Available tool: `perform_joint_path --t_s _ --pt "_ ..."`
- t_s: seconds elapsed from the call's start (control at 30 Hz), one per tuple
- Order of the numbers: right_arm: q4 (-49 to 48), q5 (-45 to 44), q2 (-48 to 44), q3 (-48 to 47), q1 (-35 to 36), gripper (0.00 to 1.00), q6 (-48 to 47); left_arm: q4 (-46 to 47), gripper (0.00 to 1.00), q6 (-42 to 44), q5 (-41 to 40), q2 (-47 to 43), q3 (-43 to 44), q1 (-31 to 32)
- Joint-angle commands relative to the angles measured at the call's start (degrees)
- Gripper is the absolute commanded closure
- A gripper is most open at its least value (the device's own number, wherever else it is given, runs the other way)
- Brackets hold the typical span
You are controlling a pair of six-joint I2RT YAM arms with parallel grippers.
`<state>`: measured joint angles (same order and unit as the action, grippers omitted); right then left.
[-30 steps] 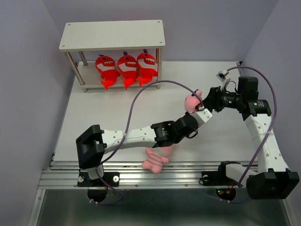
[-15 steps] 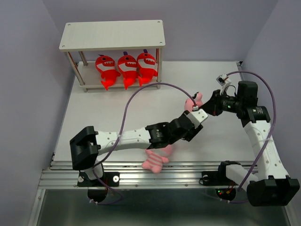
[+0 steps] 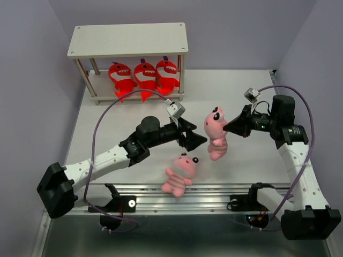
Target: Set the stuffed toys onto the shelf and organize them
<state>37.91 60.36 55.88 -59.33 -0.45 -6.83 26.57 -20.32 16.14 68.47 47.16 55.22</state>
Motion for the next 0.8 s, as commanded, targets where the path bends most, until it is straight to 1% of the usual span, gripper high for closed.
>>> perform_joint_path --t_s 0.0,0.07,0.17,0.27,0.3,0.33,0.43,0.77 --pt "-3.2 14.1 -0.8 0.0 -0.5 0.99 -4.3 9.6 0.01 -4.6 17.9 -1.7 -4.4 -5.1" --pt "-3.2 16.4 -0.4 -0.2 -0.5 0.99 -4.7 11.4 0.01 -5.1 20.2 -0.7 -5.4 -6.0" --pt "-3.2 19.6 0.3 -1.4 -0.5 0.99 -5.2 12.9 0.01 -3.3 22.4 1.8 -6.3 -6.2" --pt "-3.4 21.5 0.3 -2.9 -0.5 0.99 -4.5 17.7 0.01 -3.0 24.7 4.1 -7.8 -6.2" --pt "-3.4 21.6 0.3 -3.4 -0.5 0.99 -4.1 21.4 0.01 -3.6 25.2 4.6 -8.1 -6.2" --pt "-3.5 21.9 0.3 -3.8 -0.5 0.99 -3.9 23.2 0.01 -4.6 25.7 4.9 -8.5 -6.2" --pt "-3.6 23.1 0.6 -5.3 -0.5 0.99 -2.9 28.0 0.01 -5.8 26.0 6.0 -9.2 -6.0" --pt "-3.7 25.2 1.9 -8.5 -0.5 0.99 -1.6 36.2 0.01 -10.6 25.3 9.2 -9.5 -4.6"
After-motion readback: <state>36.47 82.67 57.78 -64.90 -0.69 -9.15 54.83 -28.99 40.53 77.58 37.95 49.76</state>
